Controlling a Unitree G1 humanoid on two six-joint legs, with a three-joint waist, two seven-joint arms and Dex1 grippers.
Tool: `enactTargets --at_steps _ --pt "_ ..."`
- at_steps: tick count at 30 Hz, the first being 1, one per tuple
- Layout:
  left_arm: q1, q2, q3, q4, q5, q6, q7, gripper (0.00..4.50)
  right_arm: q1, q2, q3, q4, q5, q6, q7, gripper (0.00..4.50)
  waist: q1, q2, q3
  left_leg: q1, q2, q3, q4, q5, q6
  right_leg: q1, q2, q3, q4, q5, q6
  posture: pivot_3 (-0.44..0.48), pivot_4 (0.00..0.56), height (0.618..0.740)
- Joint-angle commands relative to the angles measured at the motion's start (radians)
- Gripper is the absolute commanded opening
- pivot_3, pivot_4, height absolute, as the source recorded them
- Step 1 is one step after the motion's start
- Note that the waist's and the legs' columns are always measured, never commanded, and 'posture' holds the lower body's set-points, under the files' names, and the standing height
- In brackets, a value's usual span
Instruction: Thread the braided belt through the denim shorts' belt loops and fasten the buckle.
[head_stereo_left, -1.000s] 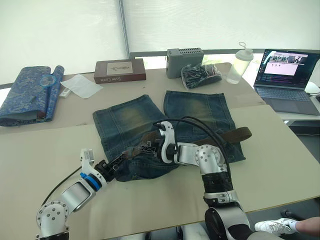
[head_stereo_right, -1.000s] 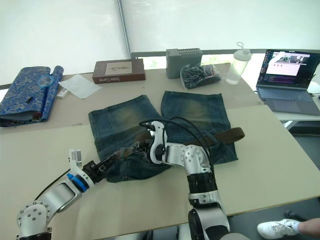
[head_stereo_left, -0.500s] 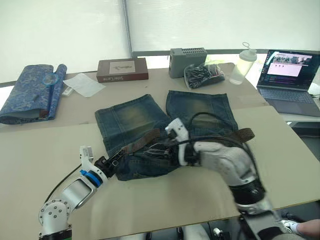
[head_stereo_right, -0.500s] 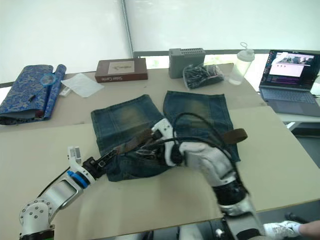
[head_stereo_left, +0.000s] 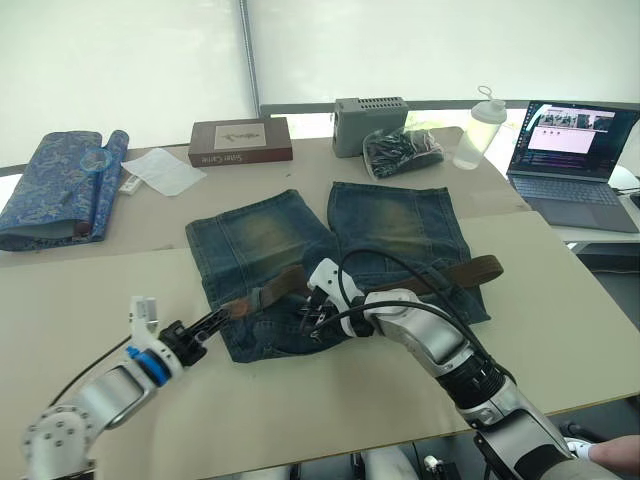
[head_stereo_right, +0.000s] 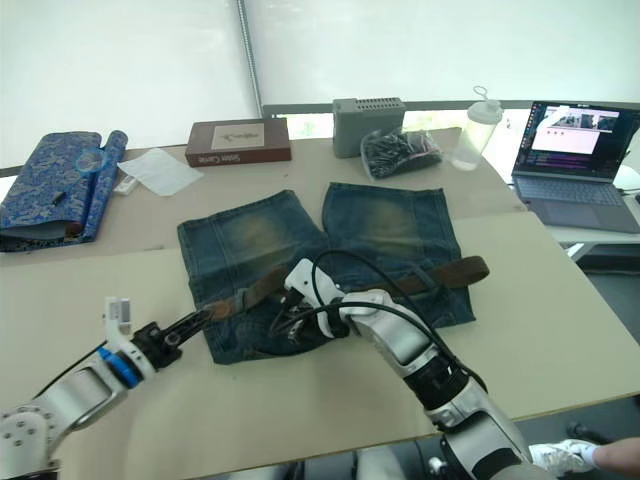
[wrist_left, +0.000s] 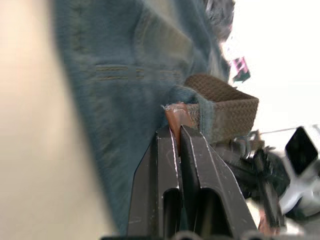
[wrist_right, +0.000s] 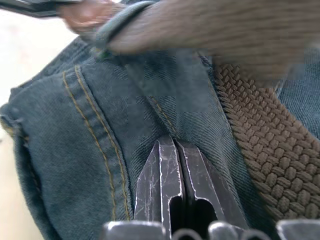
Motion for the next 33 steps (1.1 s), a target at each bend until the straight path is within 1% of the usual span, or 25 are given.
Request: enactTargets --at_steps 1,2,5,9,12,15,18,23,25,29,33 --pt "0.034 0.110 0.102 0.067 -0.048 0.055 -0.092 0.00 0.035 -0.024 0.010 0.039 -0.033 0.012 0.029 0.03 0.003 0.000 0.000 0.001 0.000 0.000 0.000 0.000 0.000 0.000 0.001 -0.001 0.000 0.000 0.000 0.000 0.150 0.740" --pt "0.040 0.146 0.129 0.106 -0.052 0.068 -0.117 0.00 0.036 -0.025 0.008 0.043 -0.038 0.012 0.036 0.03 0.003 0.000 0.000 0.001 0.000 0.000 0.000 0.000 0.000 0.000 0.001 -0.002 0.000 -0.002 0.001 0.000 0.150 0.740" --pt "0.050 0.206 0.172 0.175 -0.039 0.086 -0.168 0.00 0.041 -0.024 -0.001 0.045 -0.048 0.011 0.048 0.03 0.003 0.000 0.000 0.002 0.000 -0.001 0.000 0.000 0.000 0.000 0.001 -0.005 0.000 -0.004 0.004 0.000 0.150 0.740" --pt "0.004 0.283 0.256 0.360 -0.007 0.074 -0.196 0.00 0.043 -0.025 -0.012 0.050 -0.053 0.013 0.065 0.03 0.002 -0.001 -0.001 0.002 0.000 -0.001 0.000 -0.001 0.000 -0.001 0.000 -0.005 0.000 -0.003 0.002 0.000 0.150 0.740" --pt "-0.022 0.330 0.280 0.452 0.033 0.087 -0.243 0.00 0.045 -0.029 -0.016 0.050 -0.058 0.013 0.075 0.03 0.001 -0.001 -0.001 0.002 0.001 -0.001 0.000 -0.001 -0.001 -0.001 0.000 -0.005 0.000 -0.002 -0.001 0.000 0.150 0.740" --pt "-0.021 0.369 0.287 0.498 0.095 0.102 -0.295 0.00 0.048 -0.037 -0.018 0.052 -0.067 0.014 0.087 0.03 0.001 -0.001 -0.001 0.002 0.001 -0.001 0.000 -0.002 -0.001 -0.001 0.000 -0.005 0.000 -0.002 -0.002 0.000 0.150 0.740" --pt "-0.021 0.399 0.294 0.540 0.154 0.116 -0.333 0.00 0.053 -0.049 -0.023 0.050 -0.074 0.014 0.100 0.03 -0.001 -0.001 -0.001 0.002 0.001 -0.001 0.000 -0.002 -0.001 -0.002 0.000 -0.004 0.000 -0.002 -0.002 0.000 0.150 0.740" --pt "-0.026 0.423 0.290 0.571 0.231 0.145 -0.393 0.00 0.059 -0.058 -0.034 0.037 -0.074 0.008 0.116 0.03 -0.001 -0.001 0.000 0.002 0.002 -0.001 0.000 -0.002 -0.002 -0.002 0.000 -0.004 0.000 -0.002 -0.002 0.000 0.150 0.740" --pt "-0.020 0.433 0.282 0.594 0.283 0.135 -0.417 0.00 0.061 -0.068 -0.035 0.037 -0.080 0.010 0.117 0.03 -0.001 -0.001 0.000 0.002 0.002 -0.001 0.000 -0.002 -0.002 -0.002 0.000 -0.004 0.000 -0.002 -0.002 0.000 0.150 0.740" --pt "-0.056 0.433 0.275 0.644 0.394 0.070 -0.423 0.00 0.068 -0.088 -0.031 0.032 -0.091 0.009 0.121 0.03 0.000 -0.001 0.000 0.002 0.002 -0.001 -0.001 -0.003 -0.002 -0.002 -0.001 -0.005 0.000 -0.002 -0.003 0.000 0.150 0.740" --pt "-0.176 0.459 0.289 0.796 0.511 -0.057 -0.395 0.00 0.083 -0.110 -0.039 0.013 -0.098 0.014 0.106 0.03 0.004 -0.003 -0.001 0.002 0.003 -0.001 -0.001 -0.004 -0.005 -0.002 -0.001 -0.006 0.000 -0.002 -0.003 0.000 0.150 0.740"
